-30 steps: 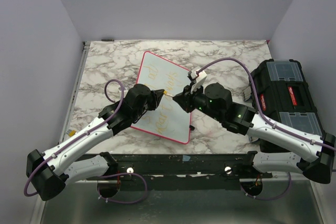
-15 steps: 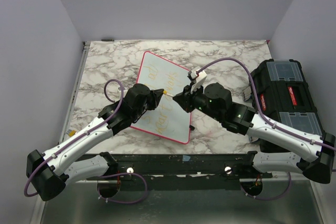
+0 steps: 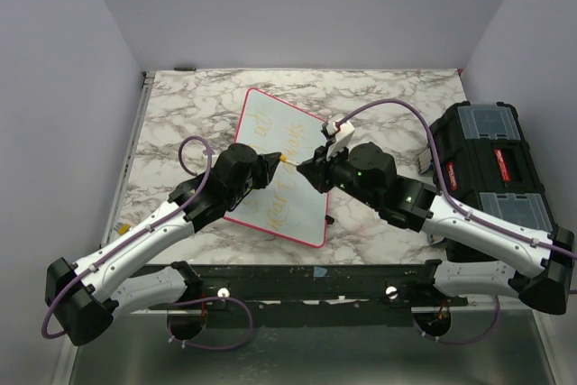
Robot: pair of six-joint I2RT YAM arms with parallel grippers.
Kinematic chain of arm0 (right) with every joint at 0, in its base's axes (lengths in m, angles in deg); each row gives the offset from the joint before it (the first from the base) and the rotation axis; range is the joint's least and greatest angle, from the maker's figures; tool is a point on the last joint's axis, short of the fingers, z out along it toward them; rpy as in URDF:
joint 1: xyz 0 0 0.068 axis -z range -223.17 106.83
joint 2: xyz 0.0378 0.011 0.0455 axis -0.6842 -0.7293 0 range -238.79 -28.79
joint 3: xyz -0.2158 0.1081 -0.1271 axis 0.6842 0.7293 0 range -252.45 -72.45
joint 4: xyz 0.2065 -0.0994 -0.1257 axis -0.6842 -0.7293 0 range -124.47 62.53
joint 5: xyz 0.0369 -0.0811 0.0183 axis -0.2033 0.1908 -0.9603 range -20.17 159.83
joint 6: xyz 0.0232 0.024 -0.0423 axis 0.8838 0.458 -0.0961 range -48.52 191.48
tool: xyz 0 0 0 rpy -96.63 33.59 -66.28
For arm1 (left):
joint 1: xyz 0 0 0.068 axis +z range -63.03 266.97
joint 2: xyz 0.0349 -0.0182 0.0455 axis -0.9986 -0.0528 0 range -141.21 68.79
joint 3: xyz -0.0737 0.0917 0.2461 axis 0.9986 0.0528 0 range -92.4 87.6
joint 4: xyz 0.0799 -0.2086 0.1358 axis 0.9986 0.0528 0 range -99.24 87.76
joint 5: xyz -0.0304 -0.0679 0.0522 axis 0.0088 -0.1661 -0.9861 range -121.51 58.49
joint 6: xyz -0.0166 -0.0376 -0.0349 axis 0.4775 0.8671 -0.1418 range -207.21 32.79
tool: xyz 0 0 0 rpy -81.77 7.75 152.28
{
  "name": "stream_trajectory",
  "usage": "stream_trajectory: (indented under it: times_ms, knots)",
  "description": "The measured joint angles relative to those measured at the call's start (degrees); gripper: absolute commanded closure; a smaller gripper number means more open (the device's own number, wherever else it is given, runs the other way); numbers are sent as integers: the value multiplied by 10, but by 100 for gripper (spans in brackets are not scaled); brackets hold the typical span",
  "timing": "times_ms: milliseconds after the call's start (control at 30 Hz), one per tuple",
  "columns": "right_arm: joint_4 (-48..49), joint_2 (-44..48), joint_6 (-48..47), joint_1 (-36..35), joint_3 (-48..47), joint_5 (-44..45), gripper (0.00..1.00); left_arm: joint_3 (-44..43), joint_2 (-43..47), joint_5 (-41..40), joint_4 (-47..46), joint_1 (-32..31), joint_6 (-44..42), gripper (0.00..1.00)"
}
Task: Write a sentence on the whiteboard
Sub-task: Insert the whiteboard marker without the cap into the pen cap.
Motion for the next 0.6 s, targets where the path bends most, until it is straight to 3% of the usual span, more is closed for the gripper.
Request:
stream_trajectory:
  times_ms: [600]
  knots:
    - [24,-37,23,-1,-3,28,99,6,-1,7,-8,3,0,100]
